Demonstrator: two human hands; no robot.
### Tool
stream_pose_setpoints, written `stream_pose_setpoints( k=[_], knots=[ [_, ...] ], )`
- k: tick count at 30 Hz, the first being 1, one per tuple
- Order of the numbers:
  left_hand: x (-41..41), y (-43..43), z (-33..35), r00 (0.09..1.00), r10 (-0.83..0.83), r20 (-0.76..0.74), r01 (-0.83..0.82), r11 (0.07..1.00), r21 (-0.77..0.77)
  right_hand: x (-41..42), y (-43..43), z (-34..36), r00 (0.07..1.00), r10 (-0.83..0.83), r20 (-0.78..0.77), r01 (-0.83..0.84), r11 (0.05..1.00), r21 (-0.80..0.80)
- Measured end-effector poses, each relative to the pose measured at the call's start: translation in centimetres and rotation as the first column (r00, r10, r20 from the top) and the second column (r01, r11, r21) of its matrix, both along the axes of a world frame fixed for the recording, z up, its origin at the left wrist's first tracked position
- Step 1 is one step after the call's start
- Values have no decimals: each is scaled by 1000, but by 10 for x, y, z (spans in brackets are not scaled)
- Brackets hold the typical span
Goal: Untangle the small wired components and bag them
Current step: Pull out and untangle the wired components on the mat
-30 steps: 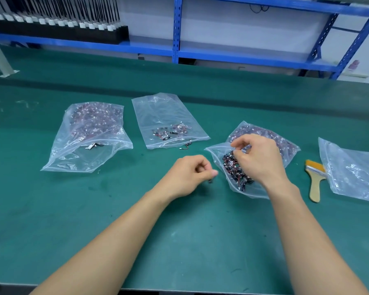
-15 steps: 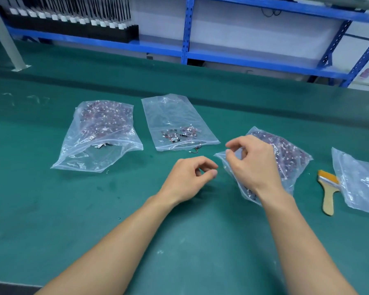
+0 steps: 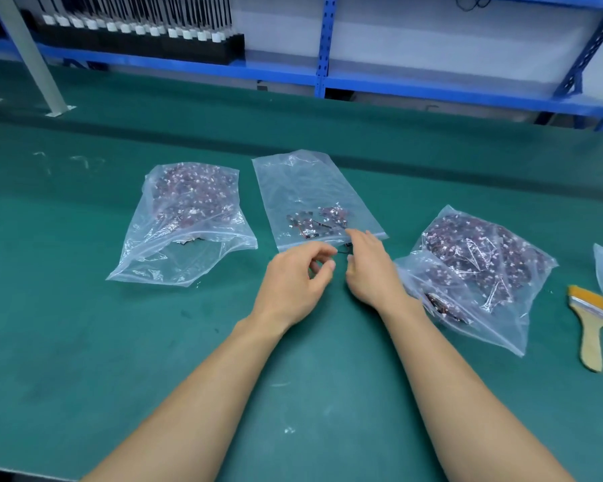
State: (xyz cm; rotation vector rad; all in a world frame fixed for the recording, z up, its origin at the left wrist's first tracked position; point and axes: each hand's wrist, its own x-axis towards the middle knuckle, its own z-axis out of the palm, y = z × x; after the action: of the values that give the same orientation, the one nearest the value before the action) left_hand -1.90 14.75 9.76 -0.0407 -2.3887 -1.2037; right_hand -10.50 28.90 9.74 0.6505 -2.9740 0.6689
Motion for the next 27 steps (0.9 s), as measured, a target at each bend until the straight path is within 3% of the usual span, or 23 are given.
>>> stream_pose_setpoints(
  k=[5,9,11,18,22,27],
  knots=[
    [-38,-11,7,994,83,-65,-97,961,-260,3,0,-9,995,-14,-97,9,999,-50],
    [-73,-14,6,971,126,205,11,828,-561,1,1,-12,993,-14,-118,13,1000,-12],
    [-79,-18,5,950,146,277,69,764,-641,-1,1,-13,993,-10,-121,12,1000,13],
    [-55,-28,3,980,82,180,42,803,-595,-7,1,-15,994,-23,-109,33,995,94],
    [-29,-34,5,977,2,213,127,798,-589,-5,0,-14,995,-19,-99,29,994,102],
    [10,-44,13,954,-124,272,252,822,-510,-4,2,-14,997,-31,-66,27,998,-63]
  ],
)
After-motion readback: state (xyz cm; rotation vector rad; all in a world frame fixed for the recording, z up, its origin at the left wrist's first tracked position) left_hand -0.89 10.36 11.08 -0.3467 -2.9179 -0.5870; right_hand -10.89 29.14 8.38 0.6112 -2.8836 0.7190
